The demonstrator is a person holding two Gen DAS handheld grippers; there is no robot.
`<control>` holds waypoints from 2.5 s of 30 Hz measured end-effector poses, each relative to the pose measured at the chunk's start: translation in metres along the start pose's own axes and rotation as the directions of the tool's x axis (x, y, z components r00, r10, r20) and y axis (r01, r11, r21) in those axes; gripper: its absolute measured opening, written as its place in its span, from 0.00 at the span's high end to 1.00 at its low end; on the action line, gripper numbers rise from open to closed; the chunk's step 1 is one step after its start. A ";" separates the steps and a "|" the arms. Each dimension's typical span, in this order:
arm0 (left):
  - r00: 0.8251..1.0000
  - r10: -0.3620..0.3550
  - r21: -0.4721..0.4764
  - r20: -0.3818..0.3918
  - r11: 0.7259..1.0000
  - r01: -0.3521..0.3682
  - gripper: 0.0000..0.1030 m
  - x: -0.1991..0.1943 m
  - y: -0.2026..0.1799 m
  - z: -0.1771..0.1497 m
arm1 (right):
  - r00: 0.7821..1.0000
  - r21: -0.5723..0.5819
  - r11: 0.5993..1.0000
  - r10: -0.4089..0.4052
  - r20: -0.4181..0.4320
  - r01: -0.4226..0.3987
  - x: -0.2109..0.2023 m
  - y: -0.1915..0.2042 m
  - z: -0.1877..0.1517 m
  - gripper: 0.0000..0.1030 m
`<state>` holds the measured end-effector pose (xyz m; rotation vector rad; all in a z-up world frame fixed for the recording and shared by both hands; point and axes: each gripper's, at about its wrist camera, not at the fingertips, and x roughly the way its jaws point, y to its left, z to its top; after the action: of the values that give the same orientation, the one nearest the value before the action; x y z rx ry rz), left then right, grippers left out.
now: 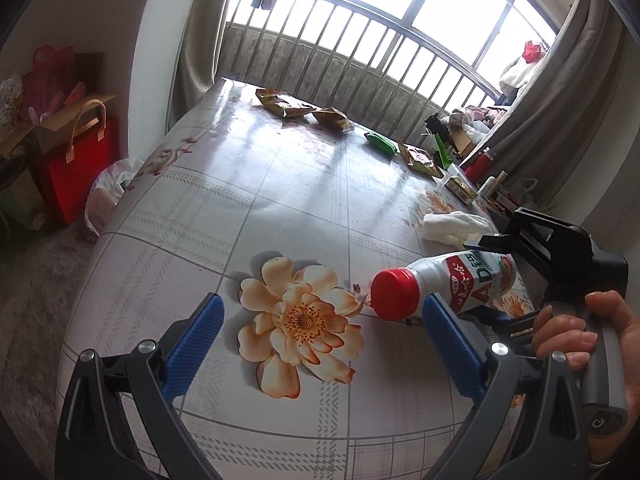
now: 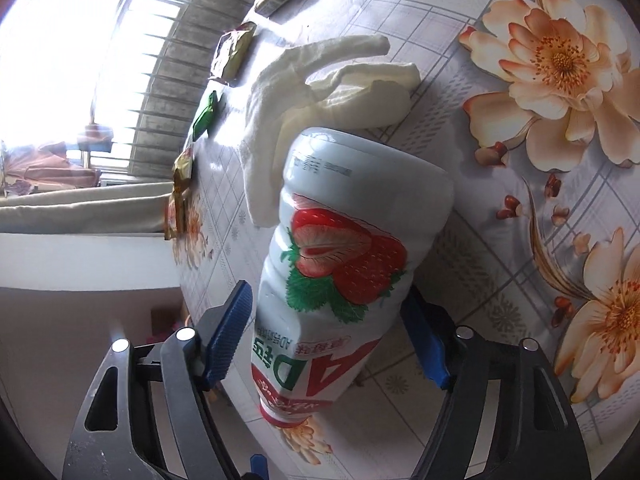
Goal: Collect trash
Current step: 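Grasp white AD milk bottle with right tool while left tool grasps white cloth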
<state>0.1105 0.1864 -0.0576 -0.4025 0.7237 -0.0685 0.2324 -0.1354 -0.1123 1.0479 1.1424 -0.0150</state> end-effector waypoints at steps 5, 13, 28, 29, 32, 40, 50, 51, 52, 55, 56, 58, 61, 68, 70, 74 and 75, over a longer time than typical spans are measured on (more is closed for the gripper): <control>1.000 -0.009 0.012 0.009 1.000 0.009 0.06 -0.006 -0.002 0.001 | 0.996 -0.056 0.996 0.059 -0.071 -0.063 -0.004 -0.014 0.009 0.36; 0.999 -0.033 0.040 -0.007 0.999 0.034 0.06 -0.004 -0.013 -0.001 | 0.982 -0.400 0.916 -0.077 -0.174 0.001 -0.054 -0.046 0.035 0.36; 0.991 -0.130 0.166 -0.031 0.977 0.133 0.06 0.015 -0.073 0.014 | 0.978 -0.537 0.817 -0.174 0.117 0.210 -0.101 -0.072 0.028 0.33; 0.990 -0.141 0.183 -0.027 0.972 0.144 0.06 0.021 -0.079 0.021 | 0.977 -0.532 0.820 -0.171 0.125 0.212 -0.103 -0.075 0.029 0.33; 0.987 -0.157 0.247 -0.037 0.955 0.161 0.06 0.048 -0.102 0.043 | 0.978 -0.507 0.837 -0.156 0.136 0.204 -0.118 -0.090 0.030 0.34; 0.997 0.032 0.551 -0.074 0.835 0.014 0.24 0.155 -0.180 0.058 | 0.986 -0.476 0.865 -0.113 0.122 0.158 -0.126 -0.103 0.033 0.34; 0.974 -0.034 0.419 -0.226 0.899 0.129 0.94 0.149 -0.170 0.057 | 0.992 -0.431 0.896 -0.065 0.111 0.107 -0.135 -0.116 0.035 0.36; 0.960 -0.090 0.365 -0.265 0.912 0.186 0.95 0.137 -0.167 0.055 | 0.992 -0.431 0.896 -0.063 0.110 0.105 -0.135 -0.116 0.035 0.36; 0.932 -0.168 0.290 -0.320 0.920 0.265 0.95 0.123 -0.161 0.052 | 0.992 -0.432 0.896 -0.063 0.107 0.103 -0.135 -0.117 0.036 0.36; 0.798 -0.398 0.033 -0.452 0.887 0.461 0.95 0.092 -0.142 0.044 | 0.993 -0.432 0.896 -0.061 0.100 0.099 -0.135 -0.118 0.035 0.36; 0.751 -0.458 -0.048 -0.476 0.866 0.498 0.95 0.086 -0.135 0.038 | 0.994 -0.430 0.898 -0.059 0.097 0.095 -0.134 -0.118 0.035 0.36; 0.689 -0.510 -0.196 -0.515 0.853 0.484 0.94 0.084 -0.118 0.023 | 0.994 -0.422 0.902 -0.054 0.095 0.089 -0.135 -0.119 0.035 0.37; 0.710 -0.485 -0.304 -0.511 0.874 0.378 0.91 0.091 -0.082 0.002 | 0.994 -0.412 0.907 -0.050 0.095 0.085 -0.135 -0.121 0.034 0.37; 0.828 -0.391 -0.263 -0.401 0.915 0.305 0.67 0.067 -0.046 -0.004 | 0.993 -0.421 0.901 -0.069 0.097 0.103 -0.137 -0.120 0.027 0.37; 0.858 -0.364 -0.199 -0.363 0.930 0.310 0.58 0.056 -0.052 -0.002 | 0.992 -0.420 0.901 -0.075 0.099 0.110 -0.136 -0.118 0.027 0.37; 0.905 -0.339 -0.061 -0.259 0.940 0.335 0.50 0.031 -0.069 -0.001 | 0.993 -0.413 0.904 -0.081 0.081 0.108 -0.132 -0.116 0.025 0.37; 0.905 -0.348 -0.028 -0.246 0.936 0.352 0.48 0.024 -0.074 -0.003 | 0.993 -0.415 0.903 -0.089 0.078 0.113 -0.131 -0.115 0.025 0.37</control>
<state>0.1325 0.1127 -0.0465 -0.5104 0.8894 -0.4721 0.1322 -0.2792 -0.0915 0.6008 1.0854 0.1141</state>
